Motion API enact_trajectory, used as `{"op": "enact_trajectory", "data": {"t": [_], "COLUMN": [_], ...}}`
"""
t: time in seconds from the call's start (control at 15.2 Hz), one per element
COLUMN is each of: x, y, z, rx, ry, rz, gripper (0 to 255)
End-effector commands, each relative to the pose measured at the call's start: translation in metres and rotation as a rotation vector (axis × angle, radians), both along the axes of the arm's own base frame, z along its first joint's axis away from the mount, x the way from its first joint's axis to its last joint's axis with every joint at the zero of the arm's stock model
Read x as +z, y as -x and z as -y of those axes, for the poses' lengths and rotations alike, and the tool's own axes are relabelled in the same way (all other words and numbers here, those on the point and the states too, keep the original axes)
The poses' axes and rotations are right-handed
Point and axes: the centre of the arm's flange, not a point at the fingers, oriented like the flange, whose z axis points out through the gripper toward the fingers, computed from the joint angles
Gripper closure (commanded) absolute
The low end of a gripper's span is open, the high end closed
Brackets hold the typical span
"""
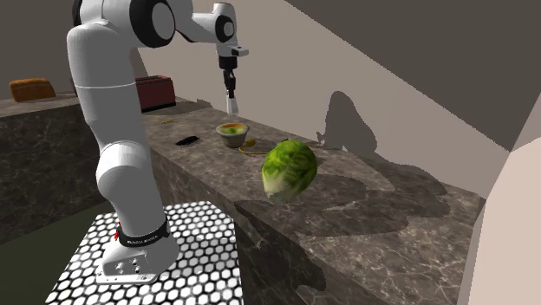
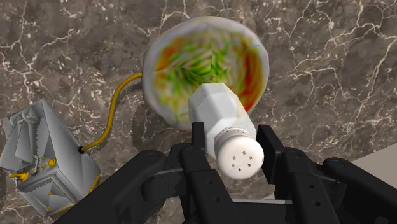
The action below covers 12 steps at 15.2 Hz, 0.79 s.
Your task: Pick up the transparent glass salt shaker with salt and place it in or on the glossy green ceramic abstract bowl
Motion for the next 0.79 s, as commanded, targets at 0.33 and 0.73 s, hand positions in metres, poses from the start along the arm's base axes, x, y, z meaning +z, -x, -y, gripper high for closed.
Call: {"op": "enact_trajectory", "data": {"t": [0.33,0.73], "x": [-0.037,-0.066], "y": [0.001,0.001], "z": [0.0,0.0], "rx": [0.0,0.0], "ry": [0.0,0.0], "rz": [0.0,0.0], "gripper": [255,255]}}
